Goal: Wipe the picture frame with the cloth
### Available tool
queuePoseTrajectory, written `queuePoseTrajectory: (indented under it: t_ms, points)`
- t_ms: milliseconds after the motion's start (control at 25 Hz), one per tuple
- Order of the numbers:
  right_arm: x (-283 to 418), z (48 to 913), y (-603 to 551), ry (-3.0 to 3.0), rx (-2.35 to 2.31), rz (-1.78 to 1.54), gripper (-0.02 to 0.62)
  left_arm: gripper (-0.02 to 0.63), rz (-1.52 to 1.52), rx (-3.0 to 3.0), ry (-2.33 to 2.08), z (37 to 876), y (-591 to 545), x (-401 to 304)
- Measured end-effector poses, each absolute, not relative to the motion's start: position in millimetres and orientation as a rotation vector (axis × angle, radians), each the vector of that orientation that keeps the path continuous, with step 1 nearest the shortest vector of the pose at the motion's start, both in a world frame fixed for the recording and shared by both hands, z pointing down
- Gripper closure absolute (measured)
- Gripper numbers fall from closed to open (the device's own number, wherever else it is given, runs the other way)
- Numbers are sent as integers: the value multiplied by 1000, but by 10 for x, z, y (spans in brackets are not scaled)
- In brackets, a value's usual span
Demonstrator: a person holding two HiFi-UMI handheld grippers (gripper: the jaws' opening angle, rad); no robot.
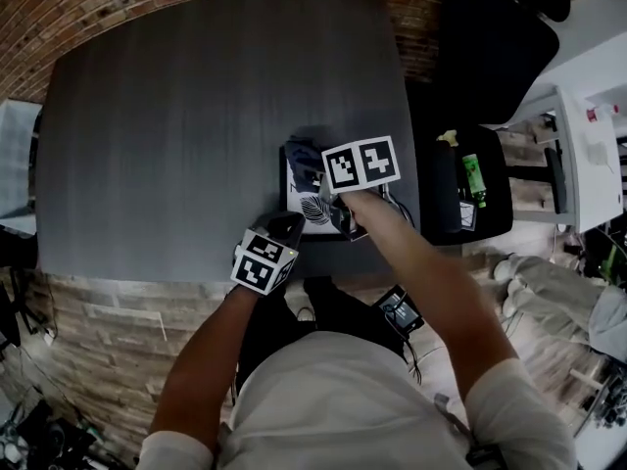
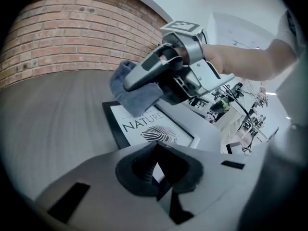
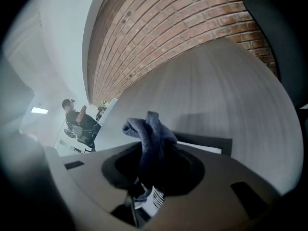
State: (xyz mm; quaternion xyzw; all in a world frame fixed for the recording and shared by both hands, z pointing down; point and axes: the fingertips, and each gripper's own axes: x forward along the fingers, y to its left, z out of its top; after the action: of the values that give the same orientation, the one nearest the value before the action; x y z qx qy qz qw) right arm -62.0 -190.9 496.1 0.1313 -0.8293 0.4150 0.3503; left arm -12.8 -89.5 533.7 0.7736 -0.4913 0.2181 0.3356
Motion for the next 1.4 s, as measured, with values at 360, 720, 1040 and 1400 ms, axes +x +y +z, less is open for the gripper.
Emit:
queuePoseTrajectory:
  t_ms: [360,720,1040,1400]
  points:
    - [-827,4913,-2144,-2078,278,462,479,598,807,2010,-1250,5303,-448,-289]
    - [-1034,5132,-2061,-1880,104,-249,482,598,772,1980,-1040,5395,-194,-9]
    - [-948,5245,-1819,-1840,61,-303,485,598,694,1945,-969,5527,-174,69]
    - [-776,5321,-1536,-1777,-7,-349,486,598,679,1938,-950,5500,-180,64]
